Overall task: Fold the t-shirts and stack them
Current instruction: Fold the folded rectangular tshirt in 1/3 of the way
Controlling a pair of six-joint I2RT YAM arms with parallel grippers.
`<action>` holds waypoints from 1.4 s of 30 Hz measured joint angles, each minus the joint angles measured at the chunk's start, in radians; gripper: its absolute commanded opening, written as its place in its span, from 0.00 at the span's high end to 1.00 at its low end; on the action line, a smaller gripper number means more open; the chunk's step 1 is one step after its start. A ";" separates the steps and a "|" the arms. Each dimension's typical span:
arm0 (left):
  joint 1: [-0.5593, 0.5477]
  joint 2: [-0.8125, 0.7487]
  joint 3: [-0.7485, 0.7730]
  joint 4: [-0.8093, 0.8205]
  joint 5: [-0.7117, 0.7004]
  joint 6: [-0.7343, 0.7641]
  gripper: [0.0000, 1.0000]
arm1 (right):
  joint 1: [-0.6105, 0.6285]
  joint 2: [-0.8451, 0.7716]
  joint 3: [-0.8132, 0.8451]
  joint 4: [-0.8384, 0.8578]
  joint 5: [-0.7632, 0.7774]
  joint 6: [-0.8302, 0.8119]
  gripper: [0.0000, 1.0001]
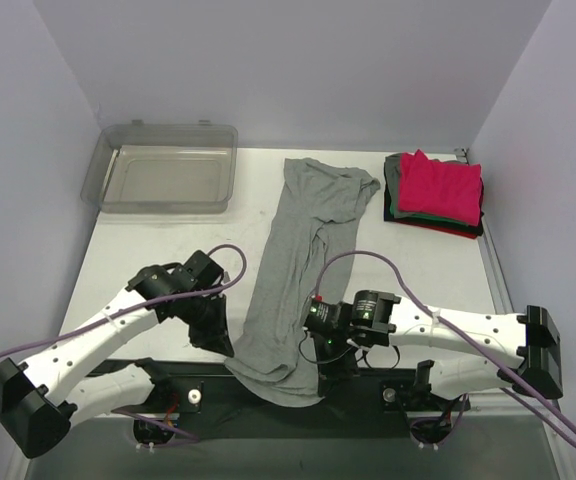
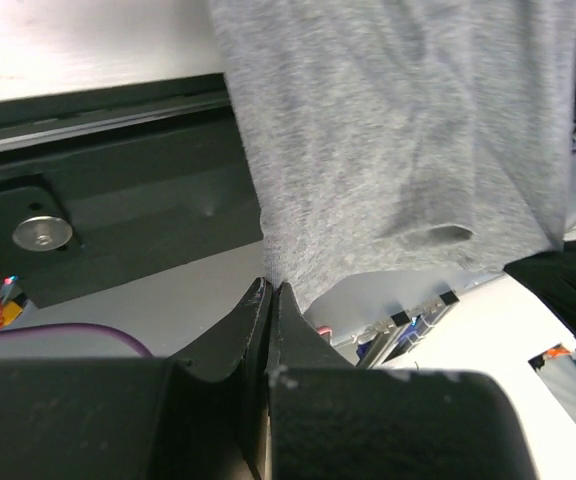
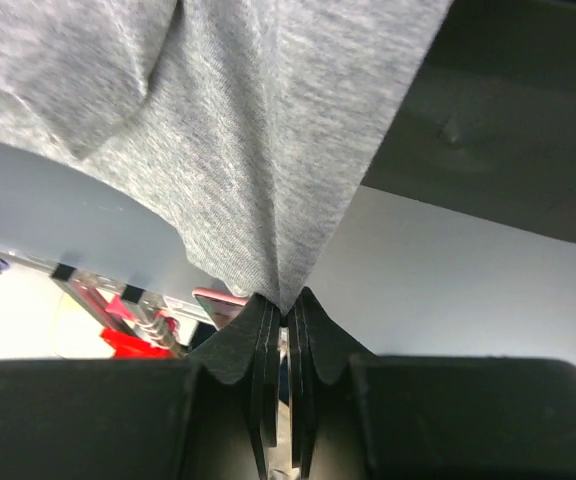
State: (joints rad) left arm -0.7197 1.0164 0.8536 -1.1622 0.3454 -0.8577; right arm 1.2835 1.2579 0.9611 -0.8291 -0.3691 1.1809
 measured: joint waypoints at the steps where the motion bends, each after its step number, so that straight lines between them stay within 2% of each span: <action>1: -0.001 0.011 0.016 0.005 0.010 0.004 1.00 | -0.007 -0.007 0.003 -0.010 0.003 0.005 1.00; 5: -0.002 0.097 0.098 0.022 0.013 0.027 1.00 | -0.085 -0.025 0.016 -0.047 0.019 -0.003 1.00; 10: 0.011 0.219 0.204 0.079 0.002 0.059 1.00 | -0.288 -0.025 0.065 -0.093 0.046 -0.076 1.00; 13: 0.039 0.295 0.263 0.112 0.003 0.076 1.00 | -0.369 0.005 0.132 -0.113 0.061 -0.137 1.00; 27: 0.190 0.700 0.657 0.237 0.015 0.145 1.00 | -0.706 0.242 0.346 -0.153 0.095 -0.407 1.00; 35: 0.247 0.925 0.888 0.251 0.041 0.166 1.00 | -0.893 0.442 0.521 -0.158 0.092 -0.549 1.00; 42: 0.278 1.142 1.145 0.252 0.064 0.167 1.00 | -1.008 0.632 0.705 -0.159 0.071 -0.643 1.00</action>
State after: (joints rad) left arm -0.4419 2.1582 1.9987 -0.9104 0.4095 -0.6910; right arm 0.2756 1.8904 1.6661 -0.9882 -0.2981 0.5381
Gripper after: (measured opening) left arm 0.064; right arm 0.046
